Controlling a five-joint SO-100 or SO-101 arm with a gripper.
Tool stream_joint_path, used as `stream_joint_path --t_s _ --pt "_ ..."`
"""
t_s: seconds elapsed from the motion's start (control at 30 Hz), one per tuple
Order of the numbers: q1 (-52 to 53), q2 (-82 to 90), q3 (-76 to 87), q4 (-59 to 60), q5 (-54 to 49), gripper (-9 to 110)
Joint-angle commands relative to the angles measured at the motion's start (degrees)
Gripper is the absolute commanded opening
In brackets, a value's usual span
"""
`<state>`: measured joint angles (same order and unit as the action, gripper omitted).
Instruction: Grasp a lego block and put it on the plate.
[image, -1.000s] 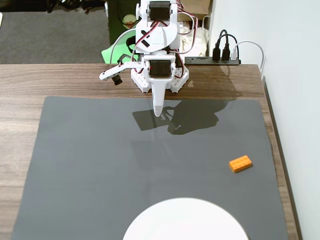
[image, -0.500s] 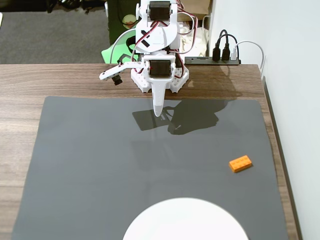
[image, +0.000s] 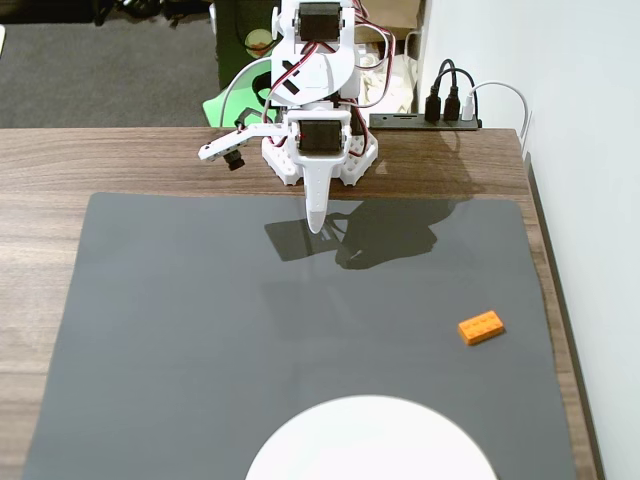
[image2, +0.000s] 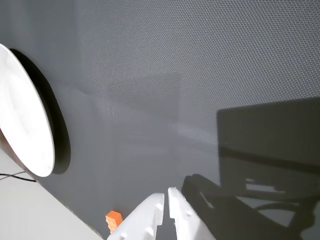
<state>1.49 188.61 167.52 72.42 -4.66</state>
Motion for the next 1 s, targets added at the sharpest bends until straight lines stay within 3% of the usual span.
stream_joint_path --t_s 0.0,0.97 --pt "-0.2 -0.1 -0.2 0.2 0.0 1" --pt "-1.1 0.0 -0.2 0.2 -0.8 1"
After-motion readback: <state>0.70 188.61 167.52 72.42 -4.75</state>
